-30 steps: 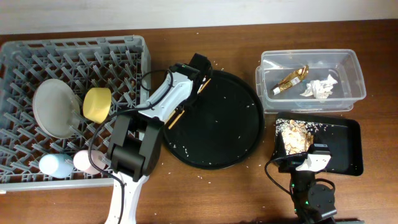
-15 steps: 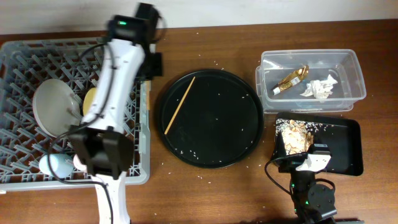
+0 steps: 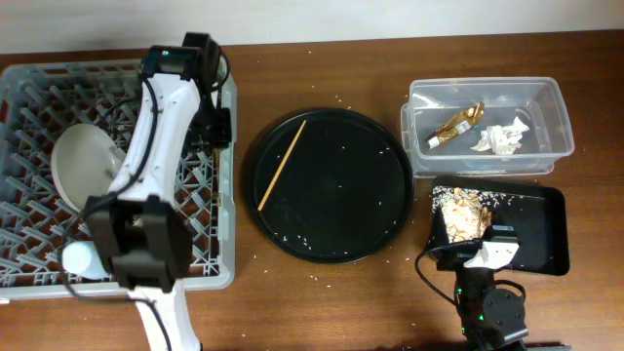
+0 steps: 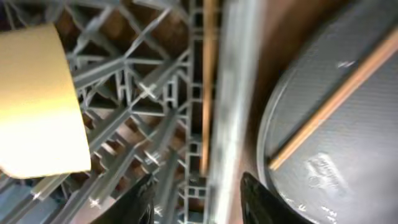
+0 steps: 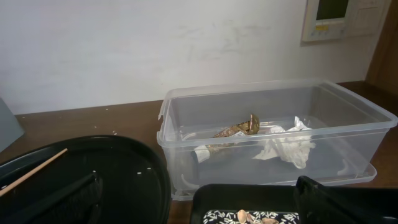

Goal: Sort waste into correct bins and load items into the dishwasher rack

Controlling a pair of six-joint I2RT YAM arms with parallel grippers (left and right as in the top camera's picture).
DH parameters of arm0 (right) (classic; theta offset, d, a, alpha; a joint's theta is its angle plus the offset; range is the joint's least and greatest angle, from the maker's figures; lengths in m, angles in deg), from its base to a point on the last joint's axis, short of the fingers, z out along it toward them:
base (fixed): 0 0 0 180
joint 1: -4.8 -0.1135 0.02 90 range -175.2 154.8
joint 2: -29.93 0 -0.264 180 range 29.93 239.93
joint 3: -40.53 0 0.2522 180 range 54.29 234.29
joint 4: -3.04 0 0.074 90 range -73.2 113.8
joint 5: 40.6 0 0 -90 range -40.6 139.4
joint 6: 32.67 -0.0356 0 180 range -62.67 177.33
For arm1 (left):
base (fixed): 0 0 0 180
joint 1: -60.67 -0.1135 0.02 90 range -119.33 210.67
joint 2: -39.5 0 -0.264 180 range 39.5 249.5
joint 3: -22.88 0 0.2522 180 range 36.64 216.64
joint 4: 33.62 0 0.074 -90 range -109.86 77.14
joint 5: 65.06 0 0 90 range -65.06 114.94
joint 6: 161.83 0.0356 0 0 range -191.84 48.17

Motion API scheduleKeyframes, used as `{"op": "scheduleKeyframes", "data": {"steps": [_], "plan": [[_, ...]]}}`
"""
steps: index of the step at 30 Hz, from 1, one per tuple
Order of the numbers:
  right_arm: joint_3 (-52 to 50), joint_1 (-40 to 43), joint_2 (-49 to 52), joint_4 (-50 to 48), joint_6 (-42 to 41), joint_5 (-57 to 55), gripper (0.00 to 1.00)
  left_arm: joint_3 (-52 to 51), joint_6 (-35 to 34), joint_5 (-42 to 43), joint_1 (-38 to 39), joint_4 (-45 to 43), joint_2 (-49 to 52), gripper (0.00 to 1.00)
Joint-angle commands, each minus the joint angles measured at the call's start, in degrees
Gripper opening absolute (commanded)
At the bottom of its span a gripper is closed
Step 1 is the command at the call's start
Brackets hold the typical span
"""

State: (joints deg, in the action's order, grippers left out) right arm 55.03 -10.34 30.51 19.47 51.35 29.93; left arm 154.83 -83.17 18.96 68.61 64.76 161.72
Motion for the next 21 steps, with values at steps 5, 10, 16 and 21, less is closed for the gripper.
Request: {"op": "scheduleKeyframes", "data": {"steps": [5,10,16,21], "plan": [[-0.42,0.17,-0.37,0.2,-0.24,-0.11,0.98,-11.04,0.17,-2.01,11.98,-13.29,-4.46,0.48],[-0.42,0.17,-0.37,0.2,-0.24,-0.11,0.98,-30.77,3.76,2.36,13.44,-35.82,-4.44,0.47],[-0.42,0.17,-0.37,0.2,-0.24,-0.11,0.98,-42.27,4.68,7.32,13.44,-47.36,-4.39,0.39],[-0.42,0.17,-0.37,0.2,-0.24,-0.11,0.98,-37.16,3.61,7.93,13.25,-40.02,-6.6,0.0]]}}
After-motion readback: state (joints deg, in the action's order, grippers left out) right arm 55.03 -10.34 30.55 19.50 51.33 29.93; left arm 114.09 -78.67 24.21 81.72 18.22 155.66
